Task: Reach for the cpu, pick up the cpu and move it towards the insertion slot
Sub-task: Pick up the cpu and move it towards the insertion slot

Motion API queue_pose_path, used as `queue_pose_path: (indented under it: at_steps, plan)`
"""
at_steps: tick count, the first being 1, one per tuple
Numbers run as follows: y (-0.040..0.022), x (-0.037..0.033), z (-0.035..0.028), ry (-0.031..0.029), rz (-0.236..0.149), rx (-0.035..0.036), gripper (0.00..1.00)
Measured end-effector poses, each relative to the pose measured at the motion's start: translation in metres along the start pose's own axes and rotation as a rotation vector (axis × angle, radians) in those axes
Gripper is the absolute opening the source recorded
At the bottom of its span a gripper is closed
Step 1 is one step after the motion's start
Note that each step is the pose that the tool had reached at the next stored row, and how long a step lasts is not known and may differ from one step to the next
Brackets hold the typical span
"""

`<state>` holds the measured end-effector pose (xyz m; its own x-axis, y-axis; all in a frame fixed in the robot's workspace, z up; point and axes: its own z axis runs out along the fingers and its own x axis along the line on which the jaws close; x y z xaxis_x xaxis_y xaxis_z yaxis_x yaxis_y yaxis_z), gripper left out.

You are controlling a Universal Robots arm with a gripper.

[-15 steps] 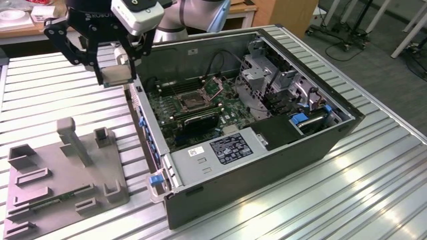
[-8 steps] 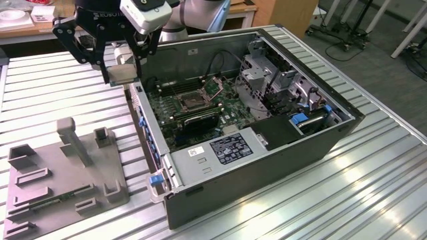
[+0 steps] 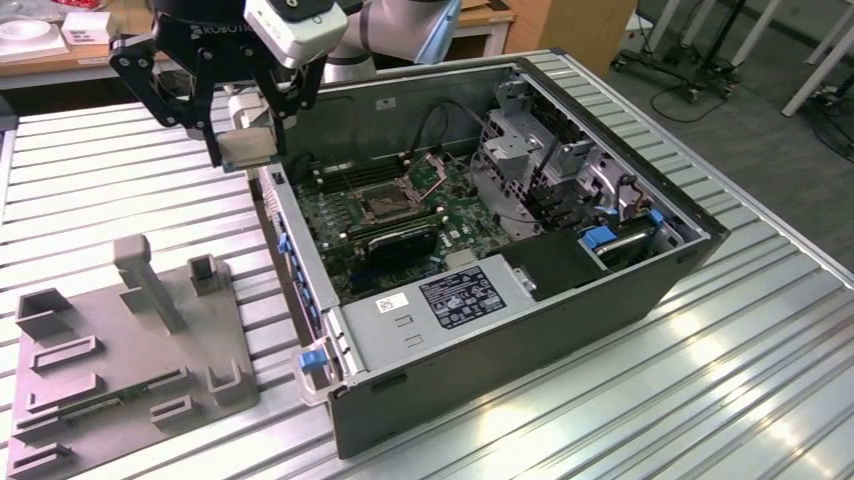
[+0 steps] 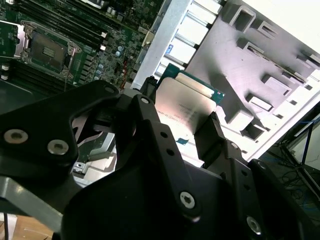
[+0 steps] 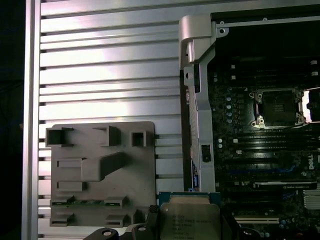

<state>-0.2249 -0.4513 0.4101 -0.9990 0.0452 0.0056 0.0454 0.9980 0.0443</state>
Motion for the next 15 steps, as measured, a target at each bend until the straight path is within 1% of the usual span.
queue_pose_path:
  at_steps: [4,7,12,15]
  plan:
    - [0.0000,-0.0007,0.0002,-0.0001,0.000,-0.0002,0.55]
    - [0.0001,-0.0027,0.0004,0.0000,0.000,0.0000,0.55]
    - [0.0005,-0.0115,0.0006,0.0000,0.000,0.0000,0.55]
    - [0.0007,-0.0151,0.0006,0.0001,0.000,0.0000,0.55]
